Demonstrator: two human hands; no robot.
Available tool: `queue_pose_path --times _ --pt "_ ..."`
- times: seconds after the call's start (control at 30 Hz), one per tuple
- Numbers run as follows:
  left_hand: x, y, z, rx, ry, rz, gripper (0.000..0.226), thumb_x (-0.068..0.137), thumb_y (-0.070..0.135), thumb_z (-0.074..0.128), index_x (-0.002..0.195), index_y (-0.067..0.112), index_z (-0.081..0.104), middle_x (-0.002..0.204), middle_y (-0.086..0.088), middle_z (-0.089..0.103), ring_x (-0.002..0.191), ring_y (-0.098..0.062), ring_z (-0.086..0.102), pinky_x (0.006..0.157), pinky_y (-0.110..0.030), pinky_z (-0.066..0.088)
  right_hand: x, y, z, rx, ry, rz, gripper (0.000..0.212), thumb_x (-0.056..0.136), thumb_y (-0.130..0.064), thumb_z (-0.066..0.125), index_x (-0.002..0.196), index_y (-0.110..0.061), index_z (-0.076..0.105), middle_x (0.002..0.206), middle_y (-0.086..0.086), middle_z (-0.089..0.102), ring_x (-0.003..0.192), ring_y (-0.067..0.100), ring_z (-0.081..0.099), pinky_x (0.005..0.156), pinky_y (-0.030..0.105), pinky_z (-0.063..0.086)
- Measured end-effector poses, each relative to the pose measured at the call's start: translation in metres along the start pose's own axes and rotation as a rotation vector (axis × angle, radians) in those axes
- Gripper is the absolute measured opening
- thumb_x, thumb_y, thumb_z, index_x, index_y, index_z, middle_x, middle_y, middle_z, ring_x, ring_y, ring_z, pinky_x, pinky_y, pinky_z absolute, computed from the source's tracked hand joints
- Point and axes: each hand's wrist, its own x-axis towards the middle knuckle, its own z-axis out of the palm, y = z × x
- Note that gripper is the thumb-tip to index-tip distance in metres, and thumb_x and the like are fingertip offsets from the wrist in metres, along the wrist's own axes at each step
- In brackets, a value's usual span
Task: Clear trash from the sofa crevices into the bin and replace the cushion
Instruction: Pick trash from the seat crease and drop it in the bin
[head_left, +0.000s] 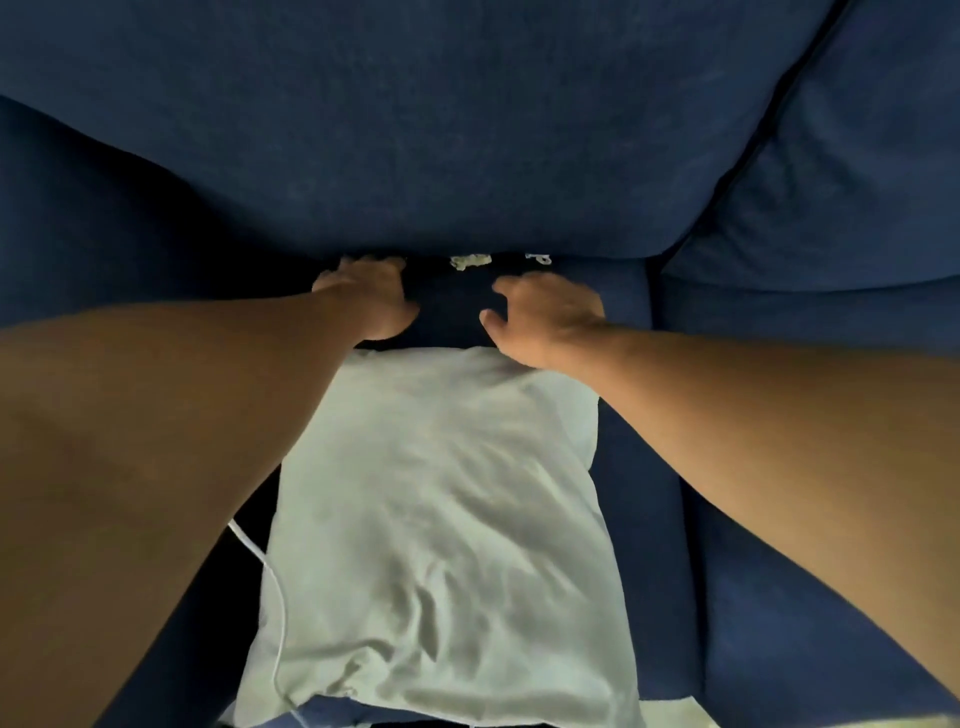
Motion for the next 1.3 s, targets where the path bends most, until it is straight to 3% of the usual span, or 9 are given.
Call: queue_pose_path --times 0.2,0.37,0.53,0.67,0.87,0.97,1.03,1.13,1.3 --pt "0.035 -0.002 0.021 0.044 -0.098 -0.013 0.082 0.092 0.065 0.047 0.160 0.035 0.011 0.167 -0.006 0.015 0.149 -0.043 0.016 0.115 -0.060 0.025 -0.006 0.010 0.024 -0.048 -0.033 -0.122 0.037 0.106 -0.033 0.045 0.137 -0.022 0.061 0.134 0.008 0.062 0.125 0.033 0.055 0.098 0.045 0.040" --pt "0.045 -0.004 0.030 0.017 -0.048 -0.016 0.084 0.088 0.068 0.047 0.157 0.026 0.023 0.163 -0.011 0.027 0.146 -0.041 0.025 0.114 -0.056 0.031 0.000 0.012 0.032 0.072 0.011 -0.079 0.040 0.106 -0.029 0.044 0.144 -0.024 0.058 0.142 0.007 0.059 0.132 0.032 0.052 0.105 0.047 0.041" --pt "0.012 -0.010 0.026 -0.060 0.155 0.070 0.052 0.093 0.049 0.057 0.138 0.023 0.053 0.133 -0.014 0.060 0.121 -0.036 0.056 0.095 -0.043 0.046 0.016 0.002 0.033 0.344 0.060 0.104 0.045 0.105 -0.031 0.051 0.149 -0.024 0.054 0.146 0.008 0.060 0.132 0.031 0.057 0.105 0.045 0.051" --pt "-0.014 -0.020 0.022 -0.167 0.231 0.103 0.038 0.093 0.048 0.056 0.123 0.026 0.062 0.119 -0.008 0.068 0.109 -0.033 0.062 0.090 -0.041 0.048 0.045 -0.017 0.032 0.644 0.041 0.322 0.051 0.102 -0.037 0.063 0.149 -0.019 0.052 0.139 0.008 0.064 0.129 0.029 0.060 0.105 0.033 0.048" --pt "-0.050 -0.033 0.030 -0.284 0.300 0.127 0.017 0.095 0.037 0.053 0.101 0.025 0.063 0.097 0.000 0.068 0.083 -0.024 0.060 0.068 -0.036 0.049 0.106 -0.035 0.055 1.044 0.113 0.548 0.068 0.085 -0.052 0.080 0.138 -0.013 0.064 0.134 0.001 0.065 0.123 0.023 0.062 0.099 0.032 0.051" --pt "-0.058 -0.040 0.035 -0.272 0.291 0.155 0.014 0.094 0.032 0.052 0.100 0.024 0.063 0.095 0.001 0.067 0.083 -0.024 0.061 0.068 -0.037 0.052 0.121 -0.041 0.067 1.111 0.026 0.527 0.066 0.097 -0.039 0.070 0.151 -0.008 0.050 0.151 0.012 0.054 0.129 0.028 0.057 0.078 0.009 0.043" --pt "-0.059 -0.043 0.036 -0.286 0.293 0.148 0.015 0.095 0.031 0.053 0.100 0.023 0.063 0.095 0.001 0.067 0.081 -0.023 0.060 0.066 -0.036 0.051 0.124 -0.045 0.070 1.075 0.213 0.617 0.048 0.101 -0.038 0.066 0.143 -0.016 0.060 0.147 0.006 0.052 0.126 0.027 0.055 0.077 -0.003 0.032" --pt "-0.056 -0.040 0.033 -0.299 0.316 0.133 0.016 0.098 0.030 0.051 0.105 0.021 0.063 0.095 0.000 0.067 0.080 -0.023 0.059 0.065 -0.037 0.049 0.118 -0.057 0.070 0.883 0.317 0.695 0.040 0.087 -0.059 0.072 0.116 -0.031 0.075 0.135 0.004 0.058 0.117 0.031 0.059 0.107 0.034 0.045" --pt "-0.051 -0.017 0.026 -0.240 0.286 0.125 0.021 0.101 0.009 0.045 0.118 0.021 0.052 0.096 -0.004 0.060 0.075 -0.021 0.048 0.065 -0.037 0.037 0.075 -0.040 0.057 0.667 0.256 0.362 0.028 0.100 -0.045 0.060 0.107 -0.018 0.062 0.108 0.004 0.066 0.095 0.028 0.062 0.082 0.035 0.052"
